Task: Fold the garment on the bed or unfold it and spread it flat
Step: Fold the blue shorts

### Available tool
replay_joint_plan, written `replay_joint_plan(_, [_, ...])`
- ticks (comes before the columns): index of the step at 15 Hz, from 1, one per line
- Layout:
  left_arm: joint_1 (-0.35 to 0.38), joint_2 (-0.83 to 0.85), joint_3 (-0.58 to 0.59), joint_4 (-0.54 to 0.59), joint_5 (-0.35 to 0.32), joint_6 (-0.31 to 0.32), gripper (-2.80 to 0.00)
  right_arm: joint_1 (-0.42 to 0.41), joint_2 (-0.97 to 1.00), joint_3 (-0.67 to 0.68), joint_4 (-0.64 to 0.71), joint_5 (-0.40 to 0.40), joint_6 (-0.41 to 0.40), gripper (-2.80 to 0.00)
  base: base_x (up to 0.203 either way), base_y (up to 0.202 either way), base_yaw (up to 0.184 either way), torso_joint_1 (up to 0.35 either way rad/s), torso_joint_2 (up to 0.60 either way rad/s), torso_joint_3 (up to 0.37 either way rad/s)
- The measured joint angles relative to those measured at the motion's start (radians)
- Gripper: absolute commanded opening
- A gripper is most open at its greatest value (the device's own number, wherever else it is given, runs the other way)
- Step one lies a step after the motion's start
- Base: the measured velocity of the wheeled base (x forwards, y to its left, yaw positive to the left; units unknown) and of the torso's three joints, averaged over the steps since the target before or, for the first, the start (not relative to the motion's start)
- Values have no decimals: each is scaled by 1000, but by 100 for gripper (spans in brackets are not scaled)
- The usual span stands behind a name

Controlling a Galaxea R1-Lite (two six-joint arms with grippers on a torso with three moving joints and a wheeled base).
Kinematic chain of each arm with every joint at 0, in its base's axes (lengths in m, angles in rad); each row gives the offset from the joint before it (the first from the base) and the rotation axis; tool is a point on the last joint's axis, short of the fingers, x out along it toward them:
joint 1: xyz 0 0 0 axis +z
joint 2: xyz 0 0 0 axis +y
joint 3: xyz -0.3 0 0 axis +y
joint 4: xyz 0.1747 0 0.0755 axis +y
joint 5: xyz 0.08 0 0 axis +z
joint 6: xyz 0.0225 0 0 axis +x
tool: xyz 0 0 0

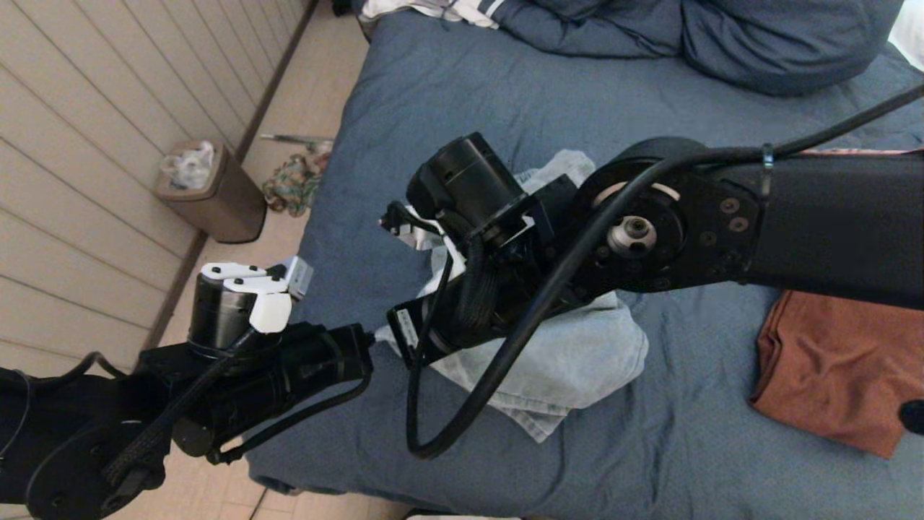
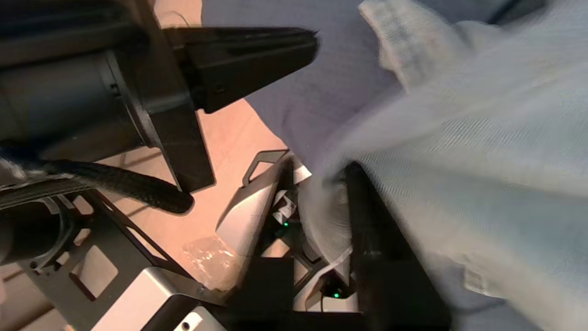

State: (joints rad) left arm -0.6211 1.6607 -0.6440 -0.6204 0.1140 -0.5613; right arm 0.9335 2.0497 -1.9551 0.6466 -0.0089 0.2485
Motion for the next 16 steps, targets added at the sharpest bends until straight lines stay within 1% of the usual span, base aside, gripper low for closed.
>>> replay_joint_plan(5, [1, -2, 0, 0, 0, 0, -280, 7, 17, 6, -11, -17, -22, 0, 0, 0, 0, 0, 0, 0])
replay_joint_plan(8, [1, 3, 0, -1, -1, 0, -280, -20, 6, 12, -11, -35, -13, 0, 0, 0, 0, 0, 0, 0])
replay_joint_plan(10, [1, 28, -3, -6, -2, 0, -280, -93, -14, 24, -16, -43, -10, 0, 0, 0, 0, 0, 0, 0])
replay_joint_plan(13, [-9, 128, -25, -11, 0, 4, -280, -247, -45, 26, -24, -45, -7, 0, 0, 0, 0, 0, 0, 0])
replay_joint_plan(16, [-25, 252, -127, -5, 3, 34, -280, -403, -65, 15, -84, -42, -6, 0, 0, 0, 0, 0, 0, 0])
